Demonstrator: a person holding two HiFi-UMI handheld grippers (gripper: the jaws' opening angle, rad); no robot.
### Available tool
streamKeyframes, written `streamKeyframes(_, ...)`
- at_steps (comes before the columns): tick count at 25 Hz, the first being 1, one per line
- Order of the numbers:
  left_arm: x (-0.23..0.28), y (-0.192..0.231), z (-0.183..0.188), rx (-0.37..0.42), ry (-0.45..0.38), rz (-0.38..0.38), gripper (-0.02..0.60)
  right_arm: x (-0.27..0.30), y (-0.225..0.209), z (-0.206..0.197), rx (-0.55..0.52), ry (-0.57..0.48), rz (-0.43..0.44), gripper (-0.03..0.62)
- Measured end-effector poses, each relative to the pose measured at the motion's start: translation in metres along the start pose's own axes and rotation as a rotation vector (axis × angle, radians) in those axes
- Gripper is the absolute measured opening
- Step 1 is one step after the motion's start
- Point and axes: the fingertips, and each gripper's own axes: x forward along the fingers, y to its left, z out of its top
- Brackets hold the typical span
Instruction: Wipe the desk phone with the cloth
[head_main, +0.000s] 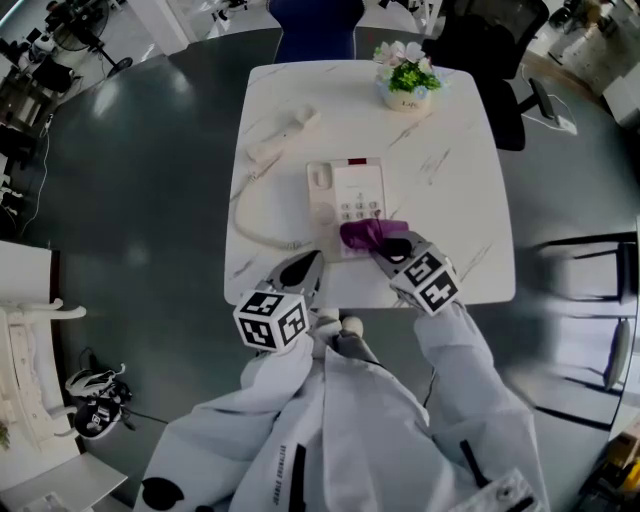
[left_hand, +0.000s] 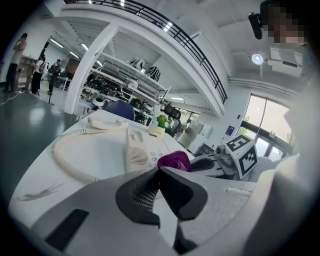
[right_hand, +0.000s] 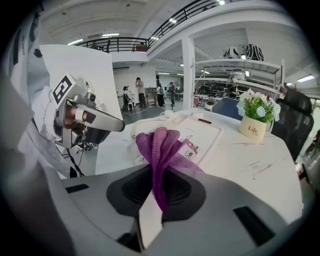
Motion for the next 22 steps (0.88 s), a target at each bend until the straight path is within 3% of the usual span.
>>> streamKeyframes(22, -0.018, -0.02, -0.012, -0.006, -0.035, 0.038, -0.003, -0.01, 0.033, -0.029, 0.0, 0.04, 0.089, 0.038)
